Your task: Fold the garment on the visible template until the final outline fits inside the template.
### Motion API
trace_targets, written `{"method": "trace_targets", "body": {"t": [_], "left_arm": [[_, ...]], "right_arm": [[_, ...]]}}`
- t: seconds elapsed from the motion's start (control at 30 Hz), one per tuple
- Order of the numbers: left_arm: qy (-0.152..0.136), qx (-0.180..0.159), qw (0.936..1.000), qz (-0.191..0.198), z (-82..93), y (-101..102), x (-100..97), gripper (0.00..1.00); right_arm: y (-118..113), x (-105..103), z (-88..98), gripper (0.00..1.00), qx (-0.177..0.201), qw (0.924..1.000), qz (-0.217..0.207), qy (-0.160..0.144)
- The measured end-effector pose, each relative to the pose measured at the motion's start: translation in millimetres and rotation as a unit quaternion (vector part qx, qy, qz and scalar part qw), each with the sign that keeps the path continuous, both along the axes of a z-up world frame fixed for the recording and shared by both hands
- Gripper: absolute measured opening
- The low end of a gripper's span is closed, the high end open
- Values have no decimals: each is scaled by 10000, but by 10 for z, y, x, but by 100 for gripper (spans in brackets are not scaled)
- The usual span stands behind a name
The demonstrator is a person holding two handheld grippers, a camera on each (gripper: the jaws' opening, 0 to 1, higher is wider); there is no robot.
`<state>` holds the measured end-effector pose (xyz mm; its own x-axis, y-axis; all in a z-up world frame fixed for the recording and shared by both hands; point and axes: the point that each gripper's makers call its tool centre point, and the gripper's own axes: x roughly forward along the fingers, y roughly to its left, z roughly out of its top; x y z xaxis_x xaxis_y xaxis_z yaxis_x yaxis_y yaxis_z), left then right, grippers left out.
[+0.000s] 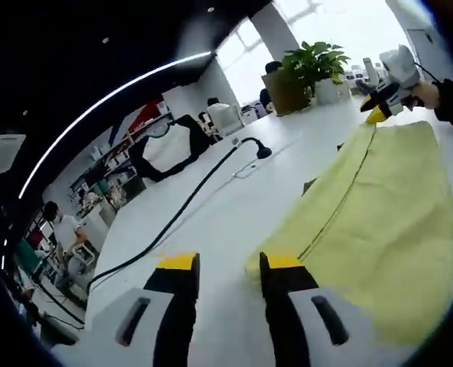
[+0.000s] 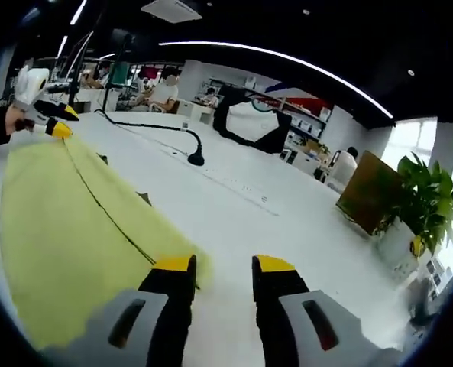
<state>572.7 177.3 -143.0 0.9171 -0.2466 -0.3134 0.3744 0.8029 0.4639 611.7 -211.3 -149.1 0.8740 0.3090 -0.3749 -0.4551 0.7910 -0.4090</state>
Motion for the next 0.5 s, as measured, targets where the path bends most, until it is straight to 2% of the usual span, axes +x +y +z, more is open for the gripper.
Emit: {"method": "trace_targets", "body": {"t": [0.1,0.13,0.2,0.23,0.3,0.33,0.37,0.4,0.43,0.5], "left_arm": [[-129,277,9981,-533,93,-95,-62,60],[-149,373,9971,-646,97,-115,-84,63],[-172,591,9927,-1035,82,-198,-137,69],[-143,678,9906,-1184,61,-231,-182,70],[-84,1053,9861,-1282,23,-234,-224,70],[-87,1208,9832,-1362,13,-251,-237,69],[-122,1272,9775,-1677,0,-350,-277,66],[-142,1306,9729,-1903,-11,-420,-315,57],[-138,1389,9693,-2024,-31,-454,-336,53],[-28,1590,9674,-1971,-104,-453,-311,53]], "right_arm": [[47,-60,134,45,-104,9984,490,-250],[58,-75,149,50,-158,9977,592,-285],[137,-153,138,57,-478,9931,1021,-312],[207,-207,132,61,-755,9873,1353,-365],[282,-271,75,68,-1215,9767,1743,-306],[293,-285,50,72,-1296,9746,1810,-251],[338,-322,10,74,-1373,9719,1908,-146],[365,-339,-10,75,-1482,9687,1987,-129],[399,-364,-42,74,-1634,9632,2132,-78],[424,-365,-87,70,-1728,9609,2162,27]]}}
